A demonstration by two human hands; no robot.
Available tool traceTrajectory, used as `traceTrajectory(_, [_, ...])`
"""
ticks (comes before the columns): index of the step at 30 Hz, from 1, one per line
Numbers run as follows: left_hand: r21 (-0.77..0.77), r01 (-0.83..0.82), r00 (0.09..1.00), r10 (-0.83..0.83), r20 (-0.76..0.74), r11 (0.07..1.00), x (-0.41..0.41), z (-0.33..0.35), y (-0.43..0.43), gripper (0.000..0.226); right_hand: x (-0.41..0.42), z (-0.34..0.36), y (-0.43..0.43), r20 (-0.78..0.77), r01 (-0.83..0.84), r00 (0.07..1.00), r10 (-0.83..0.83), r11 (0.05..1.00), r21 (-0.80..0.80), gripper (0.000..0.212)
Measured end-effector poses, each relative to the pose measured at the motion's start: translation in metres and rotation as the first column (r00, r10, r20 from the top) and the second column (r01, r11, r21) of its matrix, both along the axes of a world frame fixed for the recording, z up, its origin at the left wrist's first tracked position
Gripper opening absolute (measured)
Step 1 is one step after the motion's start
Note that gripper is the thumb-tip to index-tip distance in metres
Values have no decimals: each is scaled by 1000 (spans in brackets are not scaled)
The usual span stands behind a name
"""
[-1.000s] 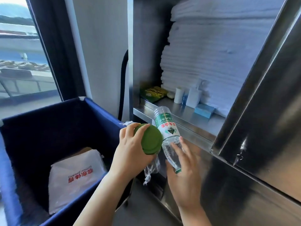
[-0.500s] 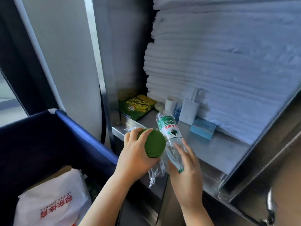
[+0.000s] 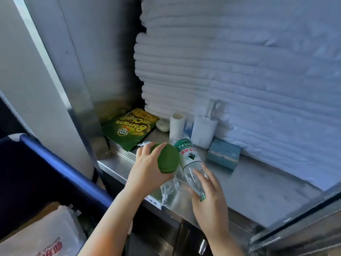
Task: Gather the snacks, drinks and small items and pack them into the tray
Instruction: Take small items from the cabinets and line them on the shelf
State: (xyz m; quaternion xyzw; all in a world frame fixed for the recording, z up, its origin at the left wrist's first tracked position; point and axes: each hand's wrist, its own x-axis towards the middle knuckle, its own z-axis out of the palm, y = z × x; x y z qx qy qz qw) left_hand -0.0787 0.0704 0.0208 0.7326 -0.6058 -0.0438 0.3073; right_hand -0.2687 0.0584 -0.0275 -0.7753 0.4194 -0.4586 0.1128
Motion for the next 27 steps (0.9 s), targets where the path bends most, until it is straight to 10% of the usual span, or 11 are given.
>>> traceTrajectory(27, [100,241,924,-260,281,965,12,-8,-43,71,-24,16,3,80,225,971,-226,974,27,45])
